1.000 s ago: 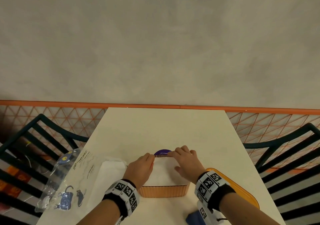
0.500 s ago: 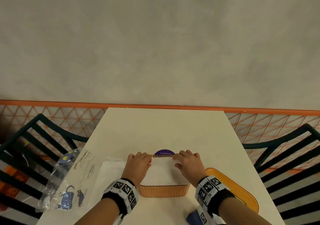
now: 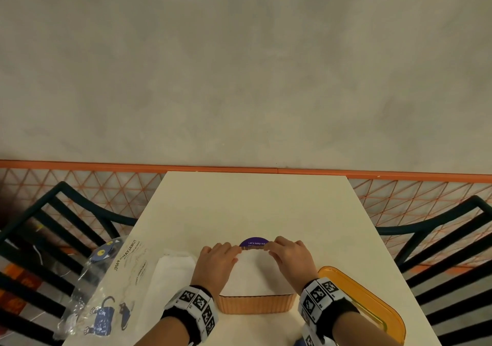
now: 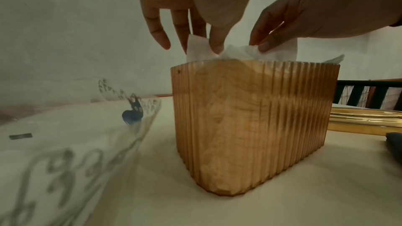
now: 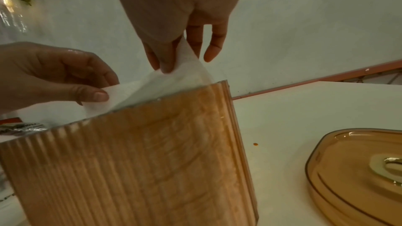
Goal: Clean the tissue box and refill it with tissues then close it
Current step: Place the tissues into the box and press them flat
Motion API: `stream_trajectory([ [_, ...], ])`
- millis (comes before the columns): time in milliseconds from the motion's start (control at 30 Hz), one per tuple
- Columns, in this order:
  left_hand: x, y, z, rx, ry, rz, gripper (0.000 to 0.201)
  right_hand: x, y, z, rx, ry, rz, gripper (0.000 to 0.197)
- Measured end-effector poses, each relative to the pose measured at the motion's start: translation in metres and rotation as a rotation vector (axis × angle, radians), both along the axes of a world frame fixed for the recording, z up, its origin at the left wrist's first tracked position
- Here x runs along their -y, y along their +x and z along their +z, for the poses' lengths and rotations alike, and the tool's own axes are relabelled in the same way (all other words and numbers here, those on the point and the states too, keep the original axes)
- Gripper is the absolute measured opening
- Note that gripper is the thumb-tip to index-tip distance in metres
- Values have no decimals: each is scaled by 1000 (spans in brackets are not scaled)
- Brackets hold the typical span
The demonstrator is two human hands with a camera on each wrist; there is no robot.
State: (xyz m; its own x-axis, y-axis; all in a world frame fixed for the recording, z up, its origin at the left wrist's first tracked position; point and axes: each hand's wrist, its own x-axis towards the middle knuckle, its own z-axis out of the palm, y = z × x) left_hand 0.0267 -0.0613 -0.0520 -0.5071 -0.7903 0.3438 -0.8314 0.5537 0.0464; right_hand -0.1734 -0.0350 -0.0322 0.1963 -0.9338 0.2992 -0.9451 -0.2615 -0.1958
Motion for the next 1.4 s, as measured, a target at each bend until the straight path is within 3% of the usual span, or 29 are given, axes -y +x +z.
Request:
stream_trajectory([
  [167, 8, -2, -4, -82, -54, 0, 39, 9, -4, -10, 162, 39, -73, 6],
  [333, 7, 0, -9, -96, -63, 13, 34, 13, -9, -21, 207, 179, -81, 16],
  [433, 5, 2, -12, -95, -10, 32, 49, 9, -10, -22, 157, 103, -82, 7],
  [500, 4, 3, -13, -89, -13, 37, 58, 3, -10, -22, 135, 31, -58, 19],
  [567, 1, 2, -12, -103, -35, -12, 54, -2, -10, -21, 137, -31, 4, 24],
  [667, -2, -1, -10, -155, -58, -55, 35, -9, -13, -20, 142, -55, 69, 12],
  [833, -6, -6, -14, -164, -8, -82, 31, -20, -16, -20, 79, -1, 74, 43],
  [900, -8, -4, -19, -196, 1, -97, 29, -22, -18, -18, 49, 19, 41, 46],
  [1000, -13, -3, -19, -219, -13, -104, 10, -22, -24, -20, 38, 30, -3, 36],
  [1133, -15, -2, -16, -221, -17, -101, 11, -24, -25, -18, 9, 77, -10, 33],
  [1267, -18, 0, -16, -223, 76, -84, 35, -26, -21, -18, 10, 106, -27, 29],
  [1333, -19, 0, -12, -218, 144, -65, 32, -23, -21, -20, 52, 124, -29, 11],
  [1400, -17, 2, -12, -228, 233, -29, 18, -19, -19, -19, 95, 195, -38, 13],
])
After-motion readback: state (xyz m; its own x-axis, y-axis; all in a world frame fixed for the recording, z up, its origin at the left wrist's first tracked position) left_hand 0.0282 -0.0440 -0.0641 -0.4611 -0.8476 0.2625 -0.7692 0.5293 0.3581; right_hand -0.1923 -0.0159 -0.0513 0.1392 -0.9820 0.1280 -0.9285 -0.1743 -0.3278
